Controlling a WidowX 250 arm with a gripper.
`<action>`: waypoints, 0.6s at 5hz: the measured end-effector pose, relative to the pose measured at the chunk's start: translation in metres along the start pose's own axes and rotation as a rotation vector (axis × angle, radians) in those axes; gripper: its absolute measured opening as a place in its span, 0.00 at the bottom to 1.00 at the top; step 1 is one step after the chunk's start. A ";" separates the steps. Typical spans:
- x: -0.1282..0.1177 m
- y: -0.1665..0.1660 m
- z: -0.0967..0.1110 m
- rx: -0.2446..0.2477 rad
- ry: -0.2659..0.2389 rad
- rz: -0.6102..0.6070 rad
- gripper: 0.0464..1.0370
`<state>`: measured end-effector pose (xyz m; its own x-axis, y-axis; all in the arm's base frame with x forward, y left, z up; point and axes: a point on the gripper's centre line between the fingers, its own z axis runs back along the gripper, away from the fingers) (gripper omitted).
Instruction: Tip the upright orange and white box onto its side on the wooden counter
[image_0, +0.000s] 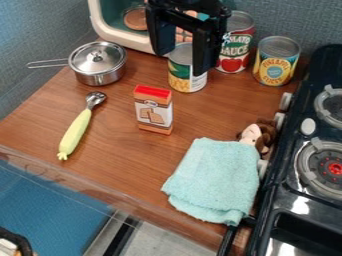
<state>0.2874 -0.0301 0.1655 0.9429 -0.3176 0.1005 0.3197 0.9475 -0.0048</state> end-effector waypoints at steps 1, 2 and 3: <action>-0.001 0.000 -0.007 -0.010 0.028 -0.009 0.96; -0.011 0.008 -0.005 -0.057 0.070 -0.156 0.96; -0.010 0.017 0.001 -0.128 0.123 -0.348 0.96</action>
<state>0.2834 -0.0106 0.1656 0.7774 -0.6290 -0.0019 0.6246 0.7722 -0.1167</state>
